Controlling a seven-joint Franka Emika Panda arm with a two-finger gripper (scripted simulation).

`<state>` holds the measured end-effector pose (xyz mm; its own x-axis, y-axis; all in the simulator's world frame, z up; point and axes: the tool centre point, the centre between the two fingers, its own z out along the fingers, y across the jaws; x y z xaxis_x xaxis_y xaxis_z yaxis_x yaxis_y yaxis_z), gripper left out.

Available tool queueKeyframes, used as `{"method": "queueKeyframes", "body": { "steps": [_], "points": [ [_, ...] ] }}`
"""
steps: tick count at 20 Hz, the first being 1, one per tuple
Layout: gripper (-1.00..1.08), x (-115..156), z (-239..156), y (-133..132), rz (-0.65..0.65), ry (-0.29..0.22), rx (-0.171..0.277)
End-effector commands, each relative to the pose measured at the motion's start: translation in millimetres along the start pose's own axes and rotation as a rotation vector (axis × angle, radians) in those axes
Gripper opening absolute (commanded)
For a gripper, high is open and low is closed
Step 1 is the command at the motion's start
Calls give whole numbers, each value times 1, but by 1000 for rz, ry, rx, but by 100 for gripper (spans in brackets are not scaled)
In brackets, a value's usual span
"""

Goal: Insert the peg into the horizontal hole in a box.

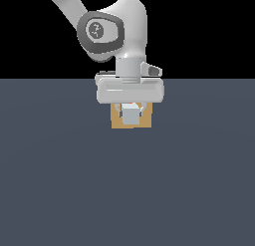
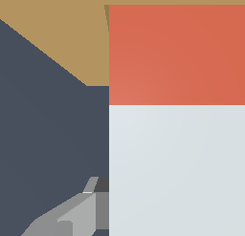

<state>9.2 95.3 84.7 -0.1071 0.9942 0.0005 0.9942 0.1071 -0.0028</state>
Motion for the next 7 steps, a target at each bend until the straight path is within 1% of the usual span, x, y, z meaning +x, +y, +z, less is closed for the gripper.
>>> {"method": "queueKeyframes", "body": {
  "steps": [1, 4, 7],
  "points": [
    [-100, 16, -3, 1, 0, 0, -5],
    [-100, 27, -3, 2, 1, 0, -6],
    [-100, 30, -3, 2, 1, 0, -6]
  ]
}}
